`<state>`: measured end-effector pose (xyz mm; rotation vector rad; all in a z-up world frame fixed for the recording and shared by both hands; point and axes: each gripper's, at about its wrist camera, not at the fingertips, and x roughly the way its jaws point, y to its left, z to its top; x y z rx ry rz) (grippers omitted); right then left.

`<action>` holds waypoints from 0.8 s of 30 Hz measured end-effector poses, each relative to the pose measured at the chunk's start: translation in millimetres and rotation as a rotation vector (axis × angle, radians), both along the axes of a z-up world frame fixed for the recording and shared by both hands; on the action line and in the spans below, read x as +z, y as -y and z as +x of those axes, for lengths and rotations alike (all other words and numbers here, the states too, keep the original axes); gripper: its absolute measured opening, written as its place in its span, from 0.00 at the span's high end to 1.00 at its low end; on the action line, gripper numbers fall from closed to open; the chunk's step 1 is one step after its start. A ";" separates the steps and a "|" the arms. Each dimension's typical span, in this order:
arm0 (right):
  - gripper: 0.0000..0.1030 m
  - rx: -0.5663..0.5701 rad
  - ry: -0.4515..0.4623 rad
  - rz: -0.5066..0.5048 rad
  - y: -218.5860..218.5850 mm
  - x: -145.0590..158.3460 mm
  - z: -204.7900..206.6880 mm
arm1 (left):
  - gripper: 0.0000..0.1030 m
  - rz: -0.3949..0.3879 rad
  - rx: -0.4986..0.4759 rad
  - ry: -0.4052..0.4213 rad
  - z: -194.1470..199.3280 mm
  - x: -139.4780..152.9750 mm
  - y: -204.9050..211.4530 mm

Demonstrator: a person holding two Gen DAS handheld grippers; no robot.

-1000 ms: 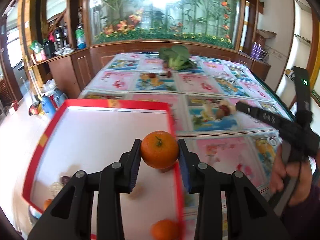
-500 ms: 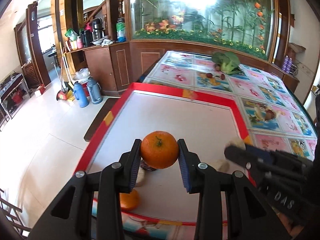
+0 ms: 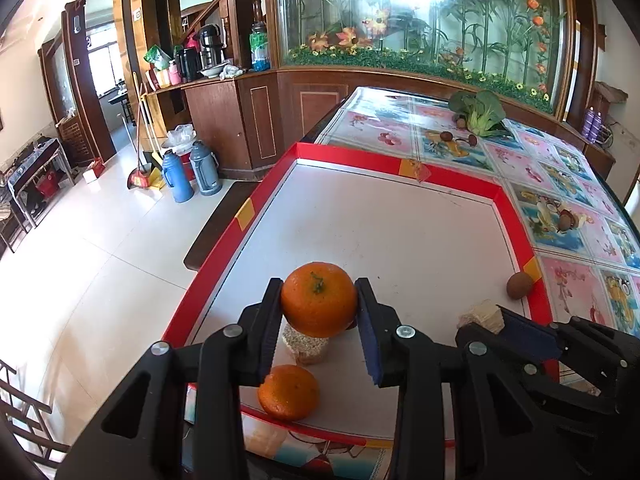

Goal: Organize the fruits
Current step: 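Carry the orange and cube over the tray and open both grippers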

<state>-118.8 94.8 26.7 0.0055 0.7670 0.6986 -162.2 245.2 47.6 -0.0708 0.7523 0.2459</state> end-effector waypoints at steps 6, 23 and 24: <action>0.78 0.000 0.023 -0.008 -4.4 0.1 0.7 | 0.63 -0.001 0.012 -0.017 2.8 -4.4 -2.6; 0.78 0.008 -0.055 -0.067 -37.1 -1.2 37.8 | 0.63 -0.002 0.050 -0.054 22.4 -11.9 -18.5; 0.78 0.011 -0.064 -0.077 -39.2 -1.4 39.2 | 0.63 -0.009 0.058 -0.062 24.5 -13.1 -20.6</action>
